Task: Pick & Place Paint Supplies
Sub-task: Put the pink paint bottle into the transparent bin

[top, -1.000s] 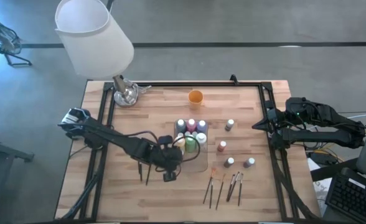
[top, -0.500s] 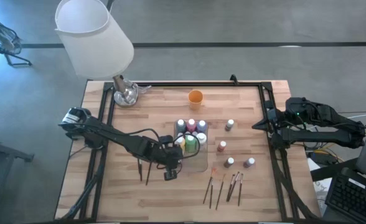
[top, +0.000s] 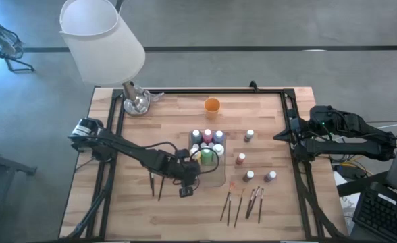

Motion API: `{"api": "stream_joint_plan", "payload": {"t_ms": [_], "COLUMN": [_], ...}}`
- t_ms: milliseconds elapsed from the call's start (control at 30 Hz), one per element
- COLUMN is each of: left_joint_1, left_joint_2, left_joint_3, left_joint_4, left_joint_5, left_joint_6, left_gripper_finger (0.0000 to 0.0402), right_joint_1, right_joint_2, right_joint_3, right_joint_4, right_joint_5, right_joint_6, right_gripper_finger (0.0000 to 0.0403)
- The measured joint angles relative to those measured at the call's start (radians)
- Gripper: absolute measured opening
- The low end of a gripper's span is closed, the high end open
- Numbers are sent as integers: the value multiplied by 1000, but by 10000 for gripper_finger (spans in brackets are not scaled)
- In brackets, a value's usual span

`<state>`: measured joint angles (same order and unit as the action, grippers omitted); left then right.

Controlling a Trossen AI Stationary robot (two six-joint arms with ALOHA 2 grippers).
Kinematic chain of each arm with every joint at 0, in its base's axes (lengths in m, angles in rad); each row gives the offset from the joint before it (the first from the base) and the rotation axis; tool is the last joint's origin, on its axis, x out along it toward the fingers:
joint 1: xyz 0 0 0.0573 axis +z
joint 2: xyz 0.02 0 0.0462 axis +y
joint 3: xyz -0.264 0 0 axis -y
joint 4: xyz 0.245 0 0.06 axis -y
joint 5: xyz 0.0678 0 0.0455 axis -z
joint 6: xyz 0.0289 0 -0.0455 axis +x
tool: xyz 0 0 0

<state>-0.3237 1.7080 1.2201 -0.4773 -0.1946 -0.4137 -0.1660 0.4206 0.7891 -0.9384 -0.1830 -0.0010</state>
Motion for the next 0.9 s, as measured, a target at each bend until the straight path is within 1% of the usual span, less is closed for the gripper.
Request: {"api": "stream_joint_plan", "payload": {"t_ms": [233, 500, 767, 900], "left_joint_1": [1, 1, 2, 2], "left_joint_2": [4, 5, 5, -3], "left_joint_3": [0, 0, 0, 1], "left_joint_4": [6, 7, 8, 7], "left_joint_5": [-2, -1, 23, 38], "left_joint_6": [0, 0, 12, 17], "left_gripper_finger": [131, 157, 163, 181], "right_joint_1": [0, 0, 0, 0], "right_joint_2": [0, 0, 0, 0], "right_joint_3": [0, 0, 0, 0], "right_joint_4": [0, 0, 0, 0], "right_joint_5": [0, 0, 0, 0], "right_joint_6": [0, 0, 0, 0], "right_gripper_finger": [8, 8, 8, 8]}}
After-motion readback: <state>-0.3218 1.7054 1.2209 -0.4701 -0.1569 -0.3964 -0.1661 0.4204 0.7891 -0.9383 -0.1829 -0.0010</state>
